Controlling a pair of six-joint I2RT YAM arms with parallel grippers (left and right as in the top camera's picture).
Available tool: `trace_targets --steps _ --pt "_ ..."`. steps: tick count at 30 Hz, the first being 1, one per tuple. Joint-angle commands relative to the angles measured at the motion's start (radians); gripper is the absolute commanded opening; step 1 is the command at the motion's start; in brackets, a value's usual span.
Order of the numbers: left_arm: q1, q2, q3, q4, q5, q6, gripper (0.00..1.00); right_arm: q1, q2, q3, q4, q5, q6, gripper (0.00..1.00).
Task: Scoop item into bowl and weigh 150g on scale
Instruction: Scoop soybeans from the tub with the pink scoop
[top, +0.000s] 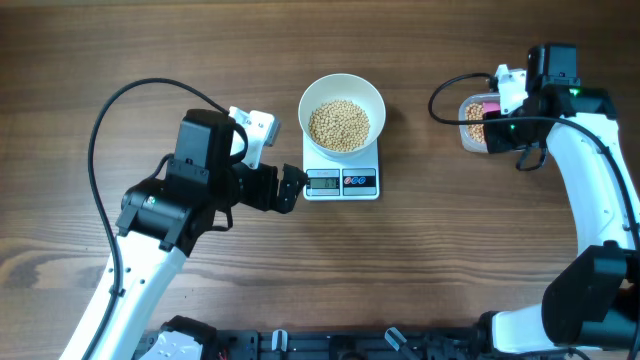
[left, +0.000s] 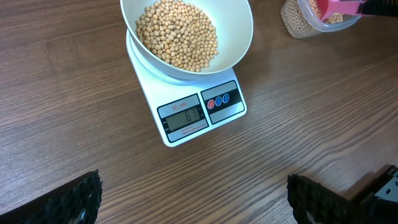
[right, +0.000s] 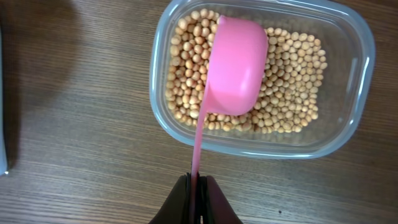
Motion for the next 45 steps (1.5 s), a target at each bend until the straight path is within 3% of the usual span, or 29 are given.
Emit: trace_targets --steps 1,15,30,45 --pt "0.006 -0.006 0.000 0.000 0.009 -0.005 1.00 -0.002 0.021 -0.002 -0.012 -0.076 -0.017 0.04" --pt "0.006 -0.006 0.000 0.000 0.009 -0.005 1.00 -0.224 0.023 -0.003 -0.024 -0.452 -0.017 0.04" --pt "0.006 -0.006 0.000 0.000 0.009 -0.005 1.00 -0.372 0.029 -0.005 -0.006 -0.513 0.120 0.04" --pt "0.006 -0.006 0.000 0.000 0.009 -0.005 1.00 -0.591 0.055 -0.005 -0.016 -0.858 0.196 0.04"
